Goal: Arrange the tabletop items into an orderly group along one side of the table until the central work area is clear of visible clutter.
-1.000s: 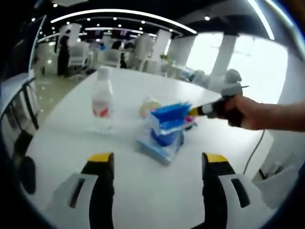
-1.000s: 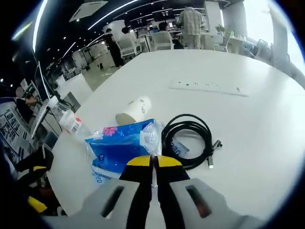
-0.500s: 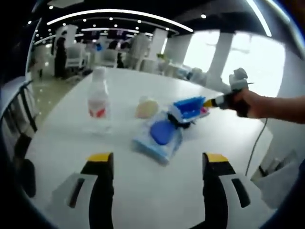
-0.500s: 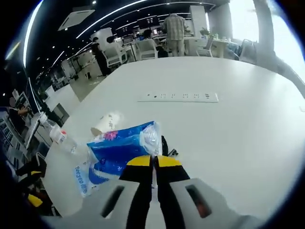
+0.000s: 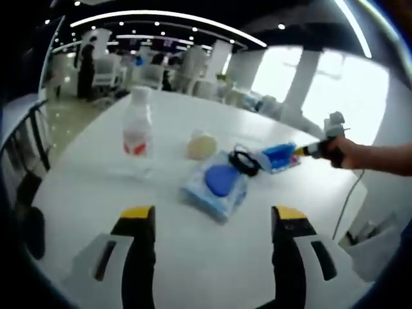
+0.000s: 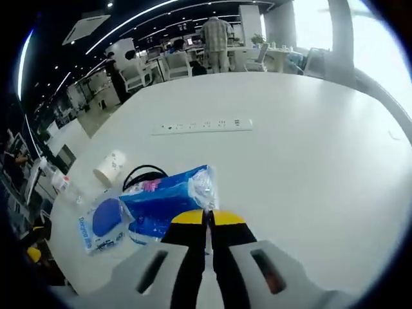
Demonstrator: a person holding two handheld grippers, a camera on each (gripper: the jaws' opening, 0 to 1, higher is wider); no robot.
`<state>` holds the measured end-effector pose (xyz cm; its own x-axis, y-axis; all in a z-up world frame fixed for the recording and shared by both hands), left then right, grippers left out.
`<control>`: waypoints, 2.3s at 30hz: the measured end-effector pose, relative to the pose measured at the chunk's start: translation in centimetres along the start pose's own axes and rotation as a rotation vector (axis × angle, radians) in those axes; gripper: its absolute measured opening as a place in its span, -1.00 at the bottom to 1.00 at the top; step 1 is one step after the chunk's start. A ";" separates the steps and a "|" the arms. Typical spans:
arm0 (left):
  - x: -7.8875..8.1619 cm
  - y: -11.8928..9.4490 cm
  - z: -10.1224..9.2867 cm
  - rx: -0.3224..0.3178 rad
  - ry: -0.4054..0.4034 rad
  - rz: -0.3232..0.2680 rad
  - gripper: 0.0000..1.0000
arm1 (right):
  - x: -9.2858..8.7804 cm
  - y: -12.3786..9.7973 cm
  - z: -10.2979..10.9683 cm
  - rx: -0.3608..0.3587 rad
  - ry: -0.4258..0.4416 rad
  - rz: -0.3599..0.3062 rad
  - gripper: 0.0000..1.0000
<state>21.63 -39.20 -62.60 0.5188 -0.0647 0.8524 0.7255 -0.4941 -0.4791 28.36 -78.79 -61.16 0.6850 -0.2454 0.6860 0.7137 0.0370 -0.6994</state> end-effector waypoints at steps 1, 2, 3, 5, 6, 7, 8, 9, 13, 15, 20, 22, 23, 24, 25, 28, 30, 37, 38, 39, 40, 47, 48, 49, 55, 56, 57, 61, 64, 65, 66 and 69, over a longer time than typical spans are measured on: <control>0.0 0.0 0.0 -0.001 0.000 0.002 0.40 | -0.1 0.0 -0.3 -0.005 0.003 0.000 -0.98; -0.1 0.1 -0.1 -0.003 0.005 0.006 0.39 | -0.2 0.1 -0.9 -0.014 -0.002 0.002 -0.98; -0.1 0.1 -0.1 -0.004 0.007 0.008 0.39 | -0.4 0.1 -1.3 -0.024 -0.005 0.005 -0.98; -0.1 0.1 -0.2 -0.006 0.013 0.008 0.39 | -1.0 0.2 -2.2 -0.036 0.010 0.017 -0.98; -0.1 0.1 -0.2 -0.005 0.013 0.009 0.39 | -1.2 0.3 -2.6 -0.038 0.018 0.021 -0.98; -0.1 0.1 -0.1 -0.004 0.012 0.009 0.39 | -1.4 0.5 -3.0 -0.043 0.020 0.024 -0.98; -0.1 0.1 -0.1 -0.001 0.011 0.009 0.39 | -1.5 0.4 -3.2 -0.046 0.020 0.025 -0.98; -0.1 0.1 0.0 0.000 0.009 0.010 0.39 | -1.7 0.5 -3.4 -0.046 0.021 0.029 -0.98; -0.2 0.1 -0.1 0.001 0.007 0.012 0.38 | -1.6 2.8 -5.3 -0.050 0.029 0.054 -0.98; -0.2 0.1 -0.1 0.000 0.010 0.016 0.38 | -1.0 4.2 -6.2 -0.050 0.036 0.054 -0.98; -0.4 0.1 -0.2 -0.001 0.016 0.026 0.38 | -2.0 3.5 -5.3 -0.052 0.019 0.068 -0.98; -0.5 0.1 -0.1 -0.001 0.012 0.032 0.36 | -2.8 2.3 -4.6 -0.055 0.014 0.077 -0.97; -0.6 0.1 -0.1 -0.002 0.010 0.036 0.35 | -2.9 2.2 -4.6 -0.059 0.010 0.078 -0.97; -0.6 0.1 -0.1 -0.002 0.008 0.037 0.35 | -2.9 2.1 -4.6 -0.061 0.007 0.078 -0.97; -0.6 0.1 -0.1 -0.002 0.008 0.037 0.35 | -2.9 2.0 -4.5 -0.061 0.007 0.078 -0.97; -0.6 0.1 -0.2 -0.001 0.013 0.038 0.35 | -2.4 3.2 -5.4 -0.056 0.020 0.073 -0.97; -0.7 0.1 -0.2 -0.001 0.016 0.042 0.35 | -2.5 2.9 -5.2 -0.057 0.026 0.074 -0.97; -0.9 0.2 -0.2 -0.001 0.015 0.054 0.35 | -3.3 1.9 -5.1 -0.076 0.040 0.081 -0.96; -0.9 0.2 -0.1 0.000 0.014 0.053 0.35 | -3.4 1.9 -5.2 -0.076 0.041 0.083 -0.95; -0.9 0.2 -0.1 0.000 0.014 0.053 0.35 | -3.4 1.9 -5.2 -0.078 0.041 0.085 -0.95; -0.9 0.2 -0.1 0.001 0.015 0.054 0.35 | -3.5 1.8 -5.2 -0.080 0.043 0.085 -0.95; -1.0 0.3 -0.3 -0.003 0.019 0.062 0.35 | -4.1 1.4 -5.4 -0.089 0.067 0.096 -0.96; -1.0 0.3 -0.3 -0.003 0.020 0.064 0.35 | -4.1 1.4 -5.5 -0.091 0.068 0.095 -0.95; -1.0 0.3 -0.2 -0.002 0.019 0.065 0.35 | -4.1 1.4 -5.5 -0.090 0.073 0.095 -0.95; -1.0 0.2 -0.2 0.001 0.019 0.063 0.35 | -4.3 1.3 -5.5 -0.087 0.085 0.099 -0.91; -1.0 0.2 -0.3 0.000 0.020 0.064 0.35 | -4.2 1.3 -5.5 -0.085 0.088 0.096 -0.91; -1.1 0.2 -0.2 0.003 0.024 0.069 0.35 | -4.2 1.3 -5.5 -0.082 0.091 0.095 -0.90; -1.1 0.2 -0.2 0.005 0.026 0.073 0.35 | -3.6 2.9 -6.4 -0.072 0.089 0.099 -0.87; -1.0 0.2 -0.2 0.004 0.024 0.066 0.35 | -3.1 4.7 -7.7 -0.070 0.092 0.102 -0.87; -1.1 0.1 -0.2 0.005 0.023 0.067 0.35 | -2.9 5.4 -8.1 -0.068 0.092 0.104 -0.86; -1.1 0.1 -0.2 0.005 0.021 0.069 0.35 | -2.9 5.7 -8.3 -0.065 0.095 0.104 -0.84; -1.1 0.2 -0.2 0.004 0.022 0.068 0.35 | -2.7 6.6 -9.1 -0.056 0.102 0.103 -0.77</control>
<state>21.13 -39.35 -63.54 0.5567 -0.1174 0.8223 0.6906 -0.4848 -0.5367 29.85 -86.65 -69.42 0.7334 -0.3403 0.5884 0.6296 0.0138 -0.7768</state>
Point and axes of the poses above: the point that each gripper's makers call its tool centre point, and the gripper's own axes: y roughly forward along the fingers, z roughly to its left, x roughly out of its top, the point moved 6 cm from there along -y, roughly backward along the fingers, and after that the axes turned 6 degrees about y, right-handed, at the moved point
